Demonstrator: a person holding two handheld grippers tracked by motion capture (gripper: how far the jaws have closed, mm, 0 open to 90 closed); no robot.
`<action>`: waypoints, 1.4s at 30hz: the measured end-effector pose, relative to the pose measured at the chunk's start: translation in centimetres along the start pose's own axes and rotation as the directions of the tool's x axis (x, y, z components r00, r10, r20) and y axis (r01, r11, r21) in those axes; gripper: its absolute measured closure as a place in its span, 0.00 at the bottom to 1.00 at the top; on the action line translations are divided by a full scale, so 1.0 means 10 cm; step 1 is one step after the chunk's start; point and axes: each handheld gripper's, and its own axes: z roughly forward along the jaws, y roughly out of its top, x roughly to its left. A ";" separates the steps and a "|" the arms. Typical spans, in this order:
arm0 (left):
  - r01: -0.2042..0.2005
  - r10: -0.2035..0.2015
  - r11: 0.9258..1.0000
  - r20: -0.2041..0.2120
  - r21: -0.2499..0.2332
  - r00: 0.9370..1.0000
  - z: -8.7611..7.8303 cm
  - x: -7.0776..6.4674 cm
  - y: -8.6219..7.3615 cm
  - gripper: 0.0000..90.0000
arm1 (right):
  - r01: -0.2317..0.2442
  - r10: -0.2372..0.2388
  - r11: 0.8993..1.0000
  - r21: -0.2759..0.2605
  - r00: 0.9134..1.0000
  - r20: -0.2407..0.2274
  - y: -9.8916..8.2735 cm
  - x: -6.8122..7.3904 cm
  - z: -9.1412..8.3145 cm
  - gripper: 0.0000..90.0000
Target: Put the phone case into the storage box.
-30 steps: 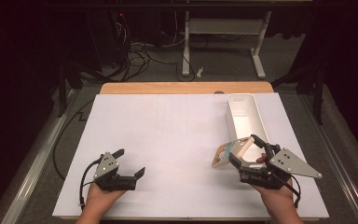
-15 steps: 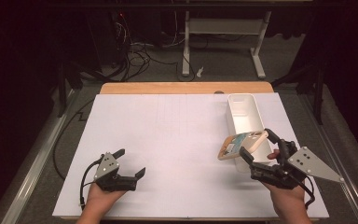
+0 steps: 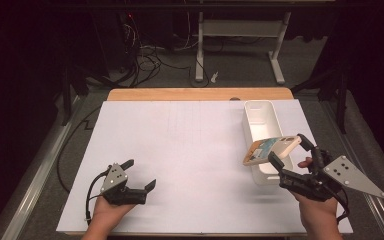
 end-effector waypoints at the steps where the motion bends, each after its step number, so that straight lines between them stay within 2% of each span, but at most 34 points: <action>1: 0.000 0.000 1.000 0.001 0.001 1.000 0.00 0.00 0.00 0.00 | 0.001 -0.001 1.000 -0.001 1.000 0.004 0.00 -0.01 0.00 0.14; 24: 0.004 -0.004 1.000 -0.005 -0.020 1.000 -0.02 0.01 0.00 0.00 | -0.005 0.008 1.000 -0.026 0.992 0.125 0.03 -0.28 -0.15 0.14; 42: -0.001 0.000 0.999 -0.017 -0.032 1.000 -0.03 0.01 0.01 0.00 | 0.007 -0.001 0.999 -0.034 0.984 0.178 0.06 -0.34 -0.20 0.14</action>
